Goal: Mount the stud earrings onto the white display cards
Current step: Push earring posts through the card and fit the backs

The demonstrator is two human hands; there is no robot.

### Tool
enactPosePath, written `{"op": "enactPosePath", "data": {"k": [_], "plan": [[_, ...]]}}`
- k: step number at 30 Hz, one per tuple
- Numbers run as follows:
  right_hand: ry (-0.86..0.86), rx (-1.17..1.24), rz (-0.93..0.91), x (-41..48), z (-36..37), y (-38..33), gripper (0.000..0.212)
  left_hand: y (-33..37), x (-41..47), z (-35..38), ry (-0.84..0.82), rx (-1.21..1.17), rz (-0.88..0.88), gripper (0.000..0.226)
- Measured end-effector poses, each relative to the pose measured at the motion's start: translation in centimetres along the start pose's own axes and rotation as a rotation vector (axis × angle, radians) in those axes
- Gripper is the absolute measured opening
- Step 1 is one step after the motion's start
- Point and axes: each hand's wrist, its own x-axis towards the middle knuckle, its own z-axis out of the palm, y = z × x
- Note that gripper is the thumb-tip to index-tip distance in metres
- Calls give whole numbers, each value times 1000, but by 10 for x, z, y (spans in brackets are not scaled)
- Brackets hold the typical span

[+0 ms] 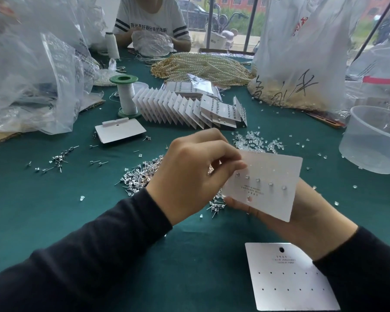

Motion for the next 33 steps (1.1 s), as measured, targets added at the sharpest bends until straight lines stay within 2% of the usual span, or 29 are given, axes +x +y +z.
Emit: {"op": "enactPosePath", "data": {"k": [2,5,7,9,11,13,16,20,26,33], "plan": [[72,-53,-88,3,2,0,35,3,-2,5,66,-91,-118,9],[224,-195,-202,7,-2,3,17,8,-2,13,89,-298,-406,6],[344,-454,-356,9,-6,5,23,8,0,14,61,-585,-637,4],[421,-802,-564,12,-8,7,18,5,0,13,15,-856,-831,22],[461,-1075,-716,13,-7,9,6,2,1,10,-39,-1002,-937,38],[477,-1205,-773,13,-7,11,5,1,2,9,-63,-1041,-1002,31],[457,-1253,-786,11,-7,9,12,-2,2,9,-32,-1051,-1119,8],[359,-1316,-807,7,-5,8,15,-5,2,9,-20,-1012,-1158,12],[367,-1349,-843,10,-6,11,5,-3,1,12,-15,-986,-1118,15],[360,-1289,-801,13,-11,12,2,-3,0,12,-218,-970,-1124,24]]}}
